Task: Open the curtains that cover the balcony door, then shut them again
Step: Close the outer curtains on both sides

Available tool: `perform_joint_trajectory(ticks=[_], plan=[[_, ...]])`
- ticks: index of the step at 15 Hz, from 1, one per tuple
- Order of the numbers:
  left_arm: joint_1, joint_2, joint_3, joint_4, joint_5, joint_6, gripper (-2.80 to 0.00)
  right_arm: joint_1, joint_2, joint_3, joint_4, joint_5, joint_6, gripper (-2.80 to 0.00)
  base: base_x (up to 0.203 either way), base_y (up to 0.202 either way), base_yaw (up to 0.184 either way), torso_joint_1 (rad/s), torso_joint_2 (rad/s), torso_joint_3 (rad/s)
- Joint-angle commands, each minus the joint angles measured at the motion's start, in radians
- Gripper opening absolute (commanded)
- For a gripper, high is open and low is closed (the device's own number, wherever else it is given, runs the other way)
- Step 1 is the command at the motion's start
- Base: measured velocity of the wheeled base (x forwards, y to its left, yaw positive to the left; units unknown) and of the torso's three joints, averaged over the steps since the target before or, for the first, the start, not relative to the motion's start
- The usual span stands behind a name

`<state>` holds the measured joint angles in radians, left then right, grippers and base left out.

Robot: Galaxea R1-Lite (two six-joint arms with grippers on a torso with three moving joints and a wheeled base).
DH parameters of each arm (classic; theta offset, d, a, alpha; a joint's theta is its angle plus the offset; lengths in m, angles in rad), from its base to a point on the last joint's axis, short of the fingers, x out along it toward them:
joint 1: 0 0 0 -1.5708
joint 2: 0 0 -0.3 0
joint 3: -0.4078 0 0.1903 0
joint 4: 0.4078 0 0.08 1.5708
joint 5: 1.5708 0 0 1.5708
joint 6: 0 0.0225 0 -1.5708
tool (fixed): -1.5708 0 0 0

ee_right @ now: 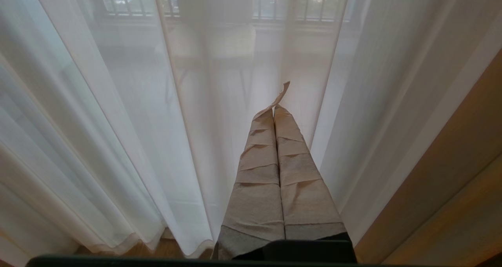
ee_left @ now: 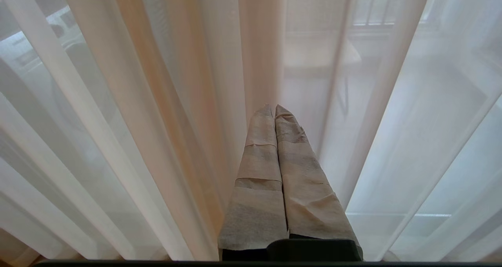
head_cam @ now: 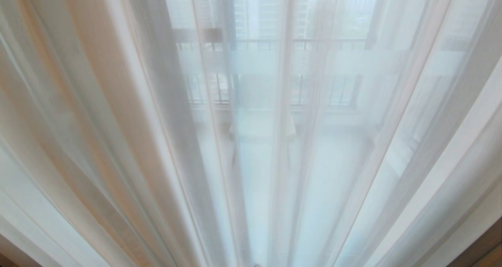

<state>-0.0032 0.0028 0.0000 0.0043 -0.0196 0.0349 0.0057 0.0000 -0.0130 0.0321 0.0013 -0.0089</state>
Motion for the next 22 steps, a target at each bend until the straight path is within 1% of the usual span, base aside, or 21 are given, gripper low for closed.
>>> perform_joint_trajectory(ticks=[1,3,6,14,18,22], plan=[[0.0,-0.003,0.0,0.0,-0.002,-0.002,-2.8,0.0,0.0,-0.001,0.0,0.0,0.0,-2.8,0.0,0.0,0.0,0.0,0.0,0.0],[0.0,-0.003,0.0,0.0,0.0,-0.006,-2.8,0.0,0.0,-0.001,0.0,0.0,0.0,-2.8,0.0,0.0,0.0,0.0,0.0,0.0],[0.0,-0.003,0.0,0.0,0.0,-0.013,-2.8,0.0,0.0,-0.001,0.0,0.0,0.0,-2.8,0.001,0.106,0.001,0.001,0.0,0.004],[0.0,-0.003,0.0,0.0,0.001,-0.021,-2.8,0.0,0.0,0.0,0.0,0.0,0.0,-2.8,0.0,0.19,-0.001,0.005,0.0,0.003],[0.0,-0.003,0.0,0.0,0.004,-0.035,-2.8,0.0,0.0,-0.001,0.0,0.0,0.0,-2.8,0.0,0.191,0.0,0.004,0.0,0.003],[0.0,-0.003,0.0,0.0,0.004,-0.033,-2.8,0.0,0.0,-0.001,0.0,-0.001,0.0,-2.8,0.0,0.193,0.002,0.004,0.01,0.0]])
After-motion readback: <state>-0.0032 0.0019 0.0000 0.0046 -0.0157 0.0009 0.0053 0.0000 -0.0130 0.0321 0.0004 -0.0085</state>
